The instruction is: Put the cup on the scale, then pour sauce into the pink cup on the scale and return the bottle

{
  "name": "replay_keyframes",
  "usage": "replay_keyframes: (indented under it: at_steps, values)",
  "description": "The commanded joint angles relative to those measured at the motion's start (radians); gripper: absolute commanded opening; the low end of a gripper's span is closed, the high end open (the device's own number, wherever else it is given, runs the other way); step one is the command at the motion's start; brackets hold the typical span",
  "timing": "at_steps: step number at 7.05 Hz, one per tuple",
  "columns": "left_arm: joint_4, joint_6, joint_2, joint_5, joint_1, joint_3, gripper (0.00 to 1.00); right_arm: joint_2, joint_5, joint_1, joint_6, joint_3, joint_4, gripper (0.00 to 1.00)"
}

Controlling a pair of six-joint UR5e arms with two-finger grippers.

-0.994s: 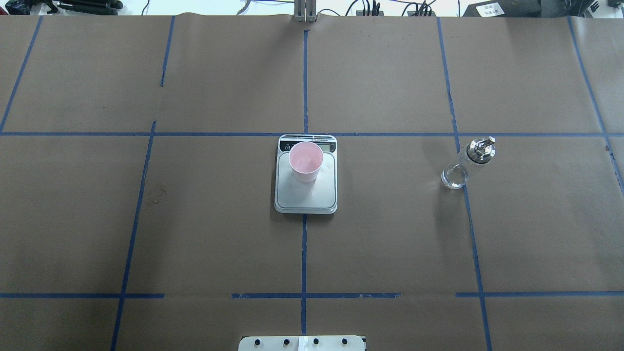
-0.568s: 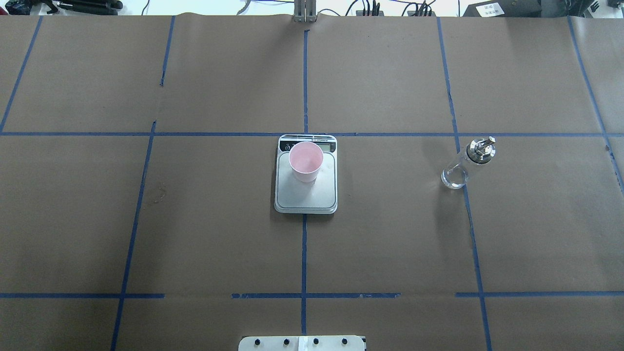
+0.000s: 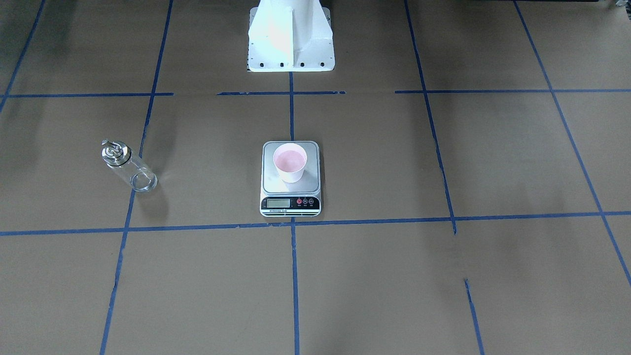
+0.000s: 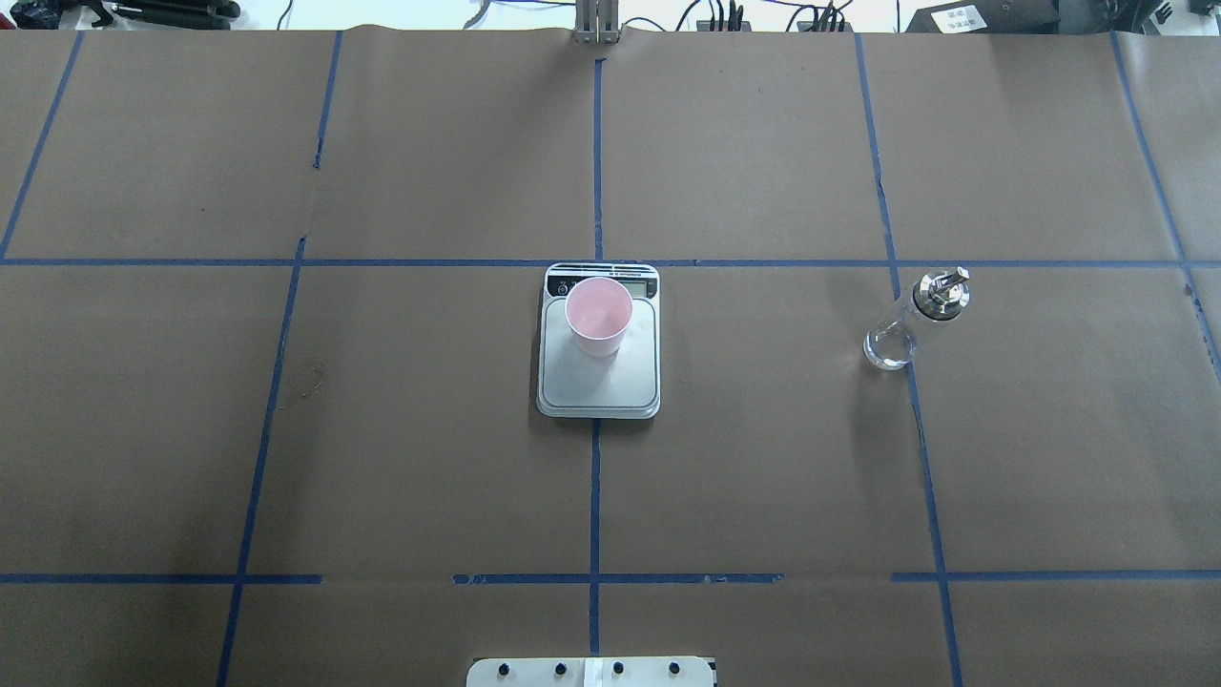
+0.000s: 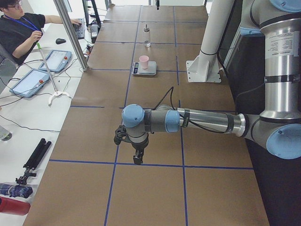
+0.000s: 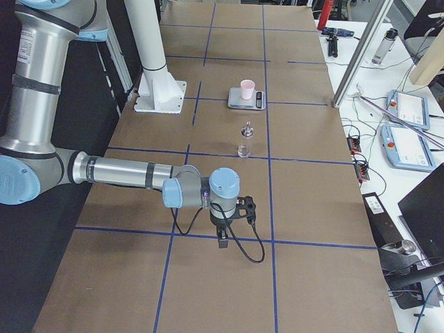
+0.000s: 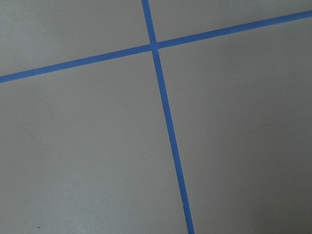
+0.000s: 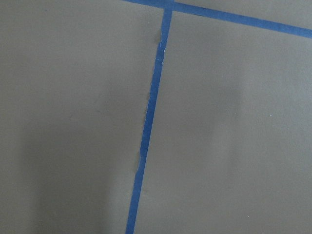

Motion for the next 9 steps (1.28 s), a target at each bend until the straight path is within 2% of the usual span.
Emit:
replay_keyframes:
  at_steps: [1, 8, 9]
  values:
    - [-0.003, 0.004, 0.001, 0.001, 0.000, 0.043, 1.00, -0.002, -0.005, 0.000, 0.000, -0.013, -0.003, 1.00]
    - [-0.015, 0.007, -0.009, -0.006, 0.000, 0.032, 1.00, -0.011, -0.002, 0.002, -0.004, -0.029, -0.003, 1.00]
    - [-0.015, 0.007, -0.009, -0.032, 0.005, 0.032, 1.00, -0.011, 0.000, 0.002, -0.003, -0.029, -0.003, 1.00]
